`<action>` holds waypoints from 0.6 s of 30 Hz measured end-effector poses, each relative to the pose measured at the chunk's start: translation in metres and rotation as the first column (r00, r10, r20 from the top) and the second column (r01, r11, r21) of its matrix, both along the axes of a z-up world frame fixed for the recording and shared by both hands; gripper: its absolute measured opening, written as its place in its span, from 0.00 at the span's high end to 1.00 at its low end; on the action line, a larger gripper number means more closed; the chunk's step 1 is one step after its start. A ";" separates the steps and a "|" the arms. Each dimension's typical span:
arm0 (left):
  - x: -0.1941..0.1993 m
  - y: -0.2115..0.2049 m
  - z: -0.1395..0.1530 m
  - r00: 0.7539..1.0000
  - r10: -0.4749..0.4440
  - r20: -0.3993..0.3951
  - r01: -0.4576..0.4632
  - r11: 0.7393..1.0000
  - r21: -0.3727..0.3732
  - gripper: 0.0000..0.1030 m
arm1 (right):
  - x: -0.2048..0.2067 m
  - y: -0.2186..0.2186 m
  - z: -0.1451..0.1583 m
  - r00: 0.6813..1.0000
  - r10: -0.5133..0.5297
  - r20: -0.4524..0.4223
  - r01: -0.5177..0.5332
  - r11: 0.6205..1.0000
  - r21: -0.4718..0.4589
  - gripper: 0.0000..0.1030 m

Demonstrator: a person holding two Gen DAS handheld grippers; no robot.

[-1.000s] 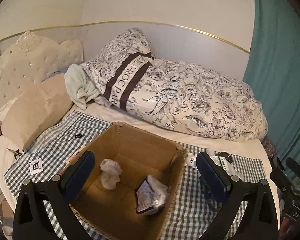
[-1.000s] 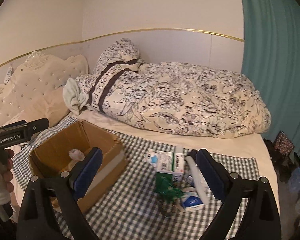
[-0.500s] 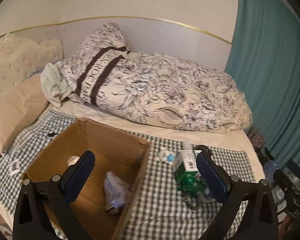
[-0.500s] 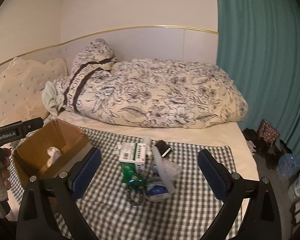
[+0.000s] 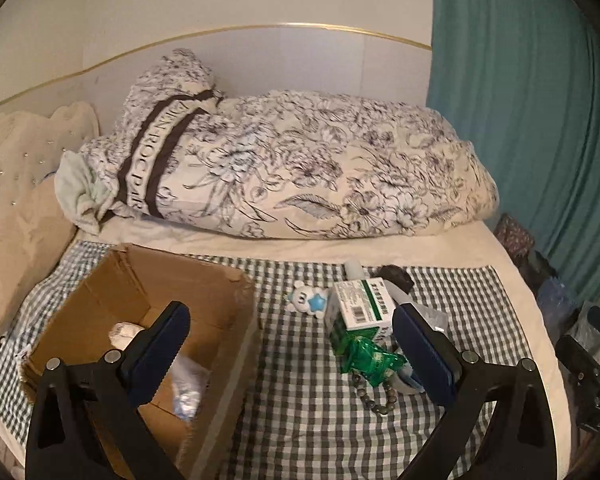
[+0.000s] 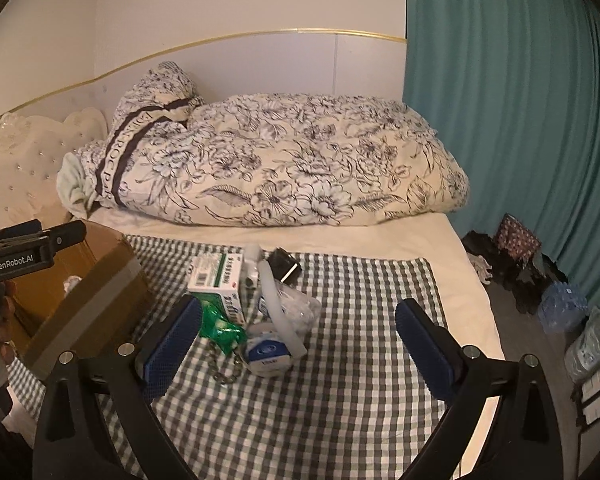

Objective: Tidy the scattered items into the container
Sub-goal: 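Move both open tools back toward the remaining pile of items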

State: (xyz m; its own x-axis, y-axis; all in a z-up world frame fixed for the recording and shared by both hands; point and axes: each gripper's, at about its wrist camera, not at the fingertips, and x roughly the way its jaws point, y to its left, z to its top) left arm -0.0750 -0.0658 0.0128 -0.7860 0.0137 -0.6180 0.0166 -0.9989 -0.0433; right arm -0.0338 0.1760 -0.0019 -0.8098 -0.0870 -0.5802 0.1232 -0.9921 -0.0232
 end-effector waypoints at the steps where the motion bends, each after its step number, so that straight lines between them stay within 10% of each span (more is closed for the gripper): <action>1: -0.002 0.003 -0.003 1.000 -0.007 0.007 0.007 1.000 0.004 0.00 | -0.001 0.002 -0.003 1.000 0.000 0.005 0.000 1.000 -0.001 0.05; 18: -0.041 0.045 -0.040 0.999 -0.038 0.018 0.039 0.999 -0.029 0.00 | -0.028 0.000 -0.069 0.987 0.066 0.143 -0.063 0.998 -0.025 0.05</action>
State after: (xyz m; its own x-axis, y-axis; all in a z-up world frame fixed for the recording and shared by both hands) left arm -0.1164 -0.0209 -0.0273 -0.7742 0.0254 -0.6325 -0.0215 -0.9997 -0.0138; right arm -0.0616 0.1761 -0.0708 -0.7104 -0.1493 -0.6878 0.1872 -0.9821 0.0199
